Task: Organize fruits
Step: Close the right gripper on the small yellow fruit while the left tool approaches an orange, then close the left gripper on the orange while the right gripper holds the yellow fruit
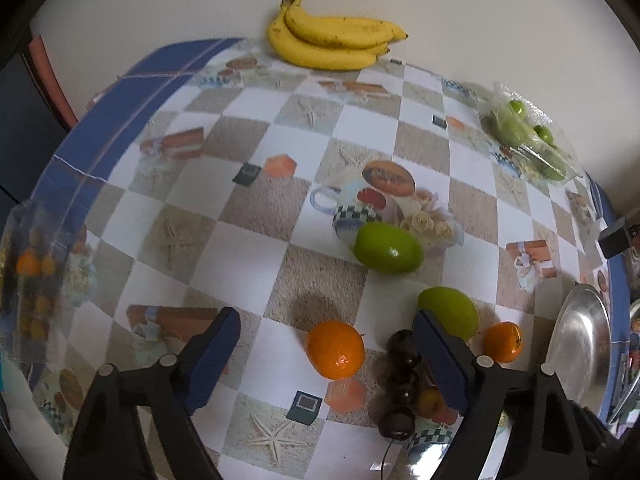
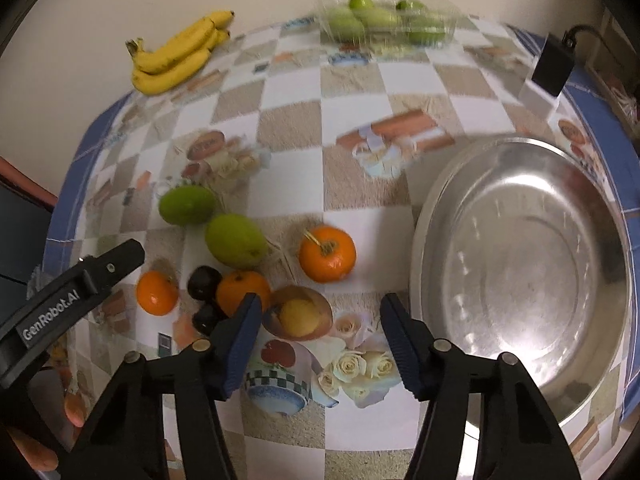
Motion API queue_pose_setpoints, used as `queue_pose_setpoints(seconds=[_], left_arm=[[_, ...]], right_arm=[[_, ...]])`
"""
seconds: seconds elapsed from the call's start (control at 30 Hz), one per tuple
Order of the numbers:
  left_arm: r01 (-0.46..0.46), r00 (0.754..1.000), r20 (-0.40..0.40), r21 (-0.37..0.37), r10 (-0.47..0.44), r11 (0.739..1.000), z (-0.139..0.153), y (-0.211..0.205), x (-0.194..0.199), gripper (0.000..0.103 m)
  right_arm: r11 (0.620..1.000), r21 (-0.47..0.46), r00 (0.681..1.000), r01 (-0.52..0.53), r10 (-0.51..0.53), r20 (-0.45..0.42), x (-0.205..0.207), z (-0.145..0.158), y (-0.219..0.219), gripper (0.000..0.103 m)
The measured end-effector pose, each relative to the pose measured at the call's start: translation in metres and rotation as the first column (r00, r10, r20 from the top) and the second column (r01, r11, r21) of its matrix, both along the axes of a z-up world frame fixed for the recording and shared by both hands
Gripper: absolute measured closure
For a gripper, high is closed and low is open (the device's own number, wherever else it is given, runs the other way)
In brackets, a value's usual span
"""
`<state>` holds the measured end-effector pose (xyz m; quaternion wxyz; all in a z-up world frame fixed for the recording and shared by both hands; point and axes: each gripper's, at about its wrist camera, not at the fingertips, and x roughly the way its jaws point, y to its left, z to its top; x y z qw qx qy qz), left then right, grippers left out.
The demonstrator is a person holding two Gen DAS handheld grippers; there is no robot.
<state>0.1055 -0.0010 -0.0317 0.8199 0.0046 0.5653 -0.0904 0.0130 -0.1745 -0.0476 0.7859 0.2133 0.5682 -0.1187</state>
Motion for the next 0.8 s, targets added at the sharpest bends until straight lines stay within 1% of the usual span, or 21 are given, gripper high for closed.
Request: queue_pose_setpoints(seconds=[0.07,0.13,0.23,0.3,0.43,0.57,0.73,0.8], left_arm=[[0.0,1.0,-0.011,-0.007,0.0,1.0,-0.003,0.0,0.0,0.018],[-0.003,1.0,-0.025,-0.008,0.003,1.0,-0.008,0.001,0.001,0.021],[-0.012,0.999,-0.05,-0.012,0.011,1.0,-0.015,0.003,0.004,0.025],[-0.015,0.998,-0.061,-0.012,0.014,1.0,-0.019,0.003,0.004,0.027],[-0.011,0.997,-0.077,-0.022,0.009,1.0,-0.024,0.003,0.004,0.032],[-0.011,0.996,-0.086,-0.021,0.009,1.0,-0.027,0.002,0.005,0.039],[-0.01,0.995,-0.101,-0.017,0.008,1.0,-0.031,-0.002,0.006,0.04],[-0.009,0.994,-0.107,-0.014,0.007,1.0,-0.033,-0.002,0.006,0.046]], right_arm=[[1.0,0.019,1.0,0.001,-0.001,-0.015,0.0,-0.006,0.002,0.051],[1.0,0.029,1.0,0.003,-0.002,-0.027,0.001,-0.01,0.003,0.053],[0.999,0.046,1.0,0.004,-0.002,-0.03,0.002,-0.014,0.004,0.061],[0.998,0.057,0.999,-0.002,0.004,-0.035,0.004,-0.016,0.006,0.062],[0.997,0.078,0.999,-0.01,0.013,-0.04,0.007,-0.022,0.011,0.072],[0.998,0.068,0.999,-0.004,0.007,-0.039,0.008,-0.023,0.011,0.074],[0.996,0.085,0.999,-0.005,0.01,-0.049,0.009,-0.029,0.011,0.076],[0.996,0.086,0.999,-0.005,0.009,-0.048,0.009,-0.029,0.01,0.076]])
